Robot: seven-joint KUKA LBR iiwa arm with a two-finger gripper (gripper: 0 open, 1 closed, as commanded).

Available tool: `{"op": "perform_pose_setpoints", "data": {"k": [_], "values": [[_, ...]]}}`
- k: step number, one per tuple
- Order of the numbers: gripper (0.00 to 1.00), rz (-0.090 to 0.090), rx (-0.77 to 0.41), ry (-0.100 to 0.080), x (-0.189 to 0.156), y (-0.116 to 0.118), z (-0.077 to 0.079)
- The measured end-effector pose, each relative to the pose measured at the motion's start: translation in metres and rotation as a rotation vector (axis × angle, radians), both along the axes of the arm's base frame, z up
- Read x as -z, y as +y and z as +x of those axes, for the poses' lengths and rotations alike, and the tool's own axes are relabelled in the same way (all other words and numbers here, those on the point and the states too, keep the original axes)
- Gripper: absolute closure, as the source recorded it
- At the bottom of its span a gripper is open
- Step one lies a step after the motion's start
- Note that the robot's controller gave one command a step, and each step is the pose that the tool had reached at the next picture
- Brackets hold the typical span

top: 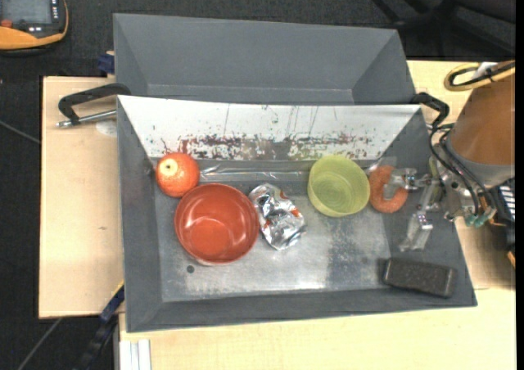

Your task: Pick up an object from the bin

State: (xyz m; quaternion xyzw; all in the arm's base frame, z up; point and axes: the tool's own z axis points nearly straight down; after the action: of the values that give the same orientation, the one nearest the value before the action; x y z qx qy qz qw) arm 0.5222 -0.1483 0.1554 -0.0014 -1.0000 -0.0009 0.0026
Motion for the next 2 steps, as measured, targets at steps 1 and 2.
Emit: {"op": "perform_pose_setpoints", "data": {"k": [1, 2], "values": [[0.0, 0.004, -0.03, -0.006, 0.053, 0.061, 0.061], [0.0, 0.01, -0.034, -0.006, 0.086, 0.149, 0.067]]}}
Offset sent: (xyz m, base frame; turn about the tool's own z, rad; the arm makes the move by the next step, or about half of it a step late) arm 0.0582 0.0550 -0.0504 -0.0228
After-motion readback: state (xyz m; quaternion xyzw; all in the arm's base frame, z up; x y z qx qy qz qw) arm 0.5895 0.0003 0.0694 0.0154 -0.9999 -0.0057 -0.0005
